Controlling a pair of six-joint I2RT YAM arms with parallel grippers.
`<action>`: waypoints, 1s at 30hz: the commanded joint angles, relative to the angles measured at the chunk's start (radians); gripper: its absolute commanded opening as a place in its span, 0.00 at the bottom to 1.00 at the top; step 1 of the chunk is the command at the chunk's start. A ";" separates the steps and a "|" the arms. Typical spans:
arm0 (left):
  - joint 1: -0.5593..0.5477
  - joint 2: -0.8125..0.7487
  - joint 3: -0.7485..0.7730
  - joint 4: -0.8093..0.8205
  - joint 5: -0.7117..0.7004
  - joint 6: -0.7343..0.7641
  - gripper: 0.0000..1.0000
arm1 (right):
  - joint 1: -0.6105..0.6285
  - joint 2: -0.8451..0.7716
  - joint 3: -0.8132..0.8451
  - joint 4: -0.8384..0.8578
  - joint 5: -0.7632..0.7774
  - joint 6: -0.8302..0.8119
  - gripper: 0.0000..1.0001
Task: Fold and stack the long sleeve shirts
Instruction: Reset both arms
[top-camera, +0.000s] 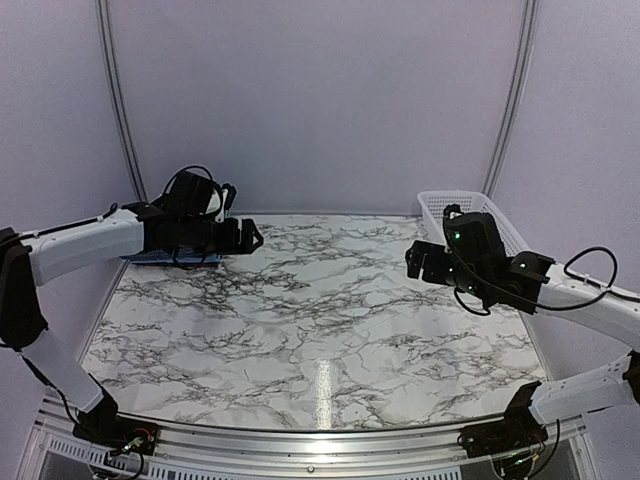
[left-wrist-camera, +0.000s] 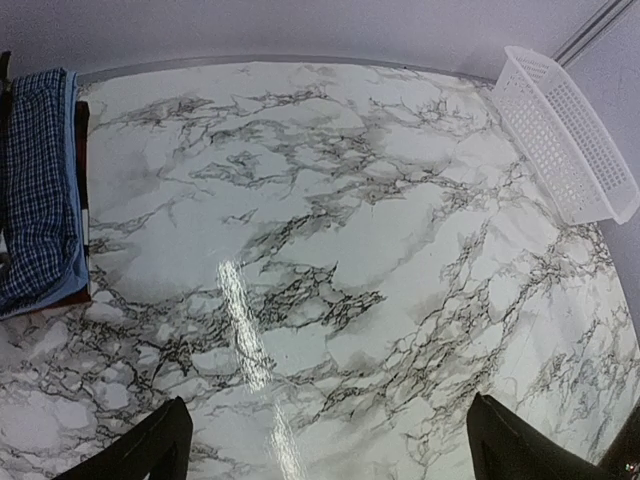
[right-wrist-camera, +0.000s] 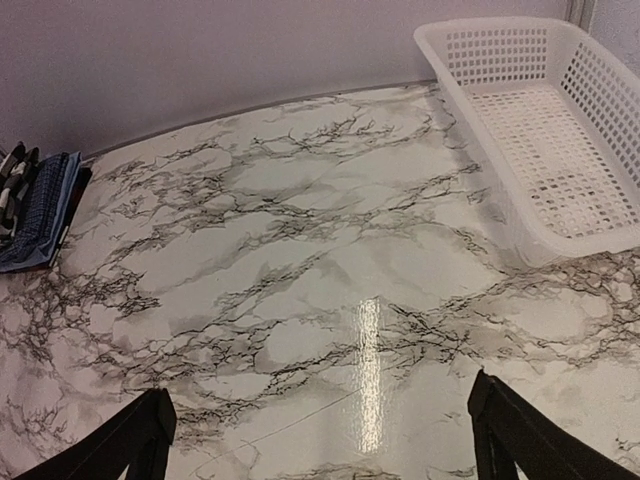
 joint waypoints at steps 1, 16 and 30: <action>-0.026 -0.145 -0.135 0.119 -0.048 -0.037 0.99 | -0.006 0.026 0.066 0.018 0.065 -0.034 0.99; -0.041 -0.359 -0.333 0.209 -0.136 -0.057 0.99 | -0.002 -0.064 0.000 0.118 0.098 -0.094 0.98; -0.041 -0.383 -0.373 0.243 -0.159 -0.069 0.99 | -0.001 -0.120 -0.060 0.146 0.114 -0.135 0.98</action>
